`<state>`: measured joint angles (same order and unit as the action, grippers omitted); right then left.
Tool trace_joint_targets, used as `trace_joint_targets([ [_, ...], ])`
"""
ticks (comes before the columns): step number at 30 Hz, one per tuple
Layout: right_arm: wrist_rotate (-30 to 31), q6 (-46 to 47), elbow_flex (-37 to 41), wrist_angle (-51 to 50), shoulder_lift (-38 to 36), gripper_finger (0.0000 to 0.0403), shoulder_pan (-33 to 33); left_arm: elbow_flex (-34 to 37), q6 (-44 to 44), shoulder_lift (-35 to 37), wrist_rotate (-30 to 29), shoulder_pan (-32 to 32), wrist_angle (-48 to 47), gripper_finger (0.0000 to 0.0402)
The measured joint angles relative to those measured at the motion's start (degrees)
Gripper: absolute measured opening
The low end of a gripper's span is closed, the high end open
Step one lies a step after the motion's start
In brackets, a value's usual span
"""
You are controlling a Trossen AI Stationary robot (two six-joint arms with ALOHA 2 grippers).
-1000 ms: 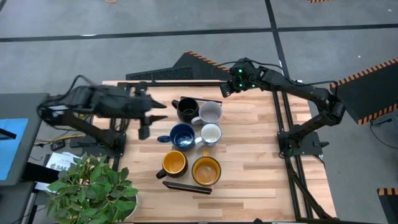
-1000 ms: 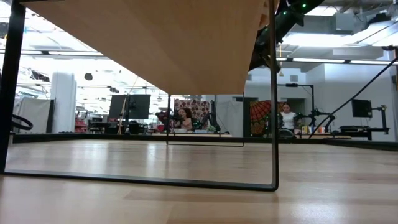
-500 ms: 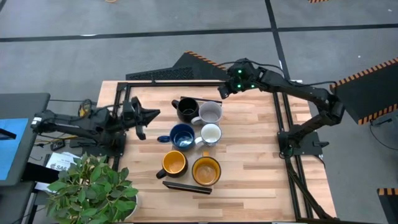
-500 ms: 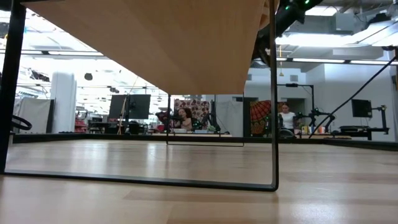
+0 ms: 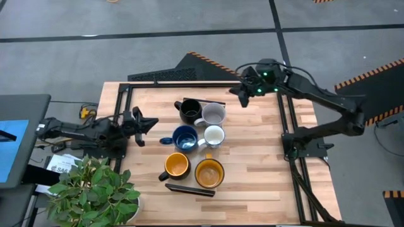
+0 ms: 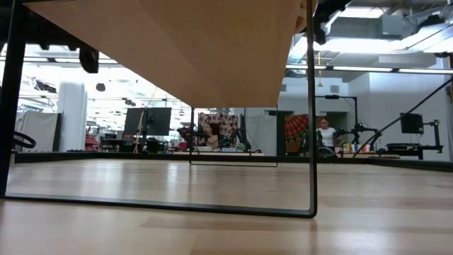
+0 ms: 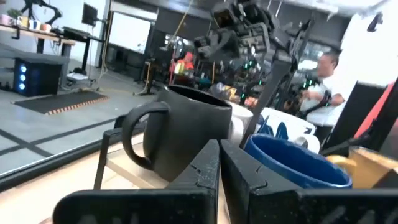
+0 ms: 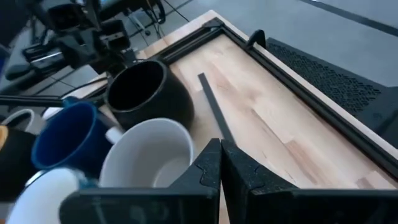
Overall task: Place coffee mugs
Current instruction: Return to Home Position
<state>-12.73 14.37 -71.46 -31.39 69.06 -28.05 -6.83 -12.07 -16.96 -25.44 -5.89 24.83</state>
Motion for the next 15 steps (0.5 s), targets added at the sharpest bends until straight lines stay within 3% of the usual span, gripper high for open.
trace_joint_targets([
  [7,0.0,0.5,0.0,-2.9,-3.8,0.0027,0.0,6.1,-1.5,11.3,-0.1,0.0,-0.4,0.0],
  [10,0.0,1.1,0.0,-3.1,-4.6,0.0027,0.8,6.2,-2.7,15.6,-0.6,0.0,-5.9,0.0],
  [15,0.0,1.7,0.0,-4.0,-5.6,0.0026,2.7,6.2,-2.5,16.7,-0.1,0.0,-9.3,0.0],
])
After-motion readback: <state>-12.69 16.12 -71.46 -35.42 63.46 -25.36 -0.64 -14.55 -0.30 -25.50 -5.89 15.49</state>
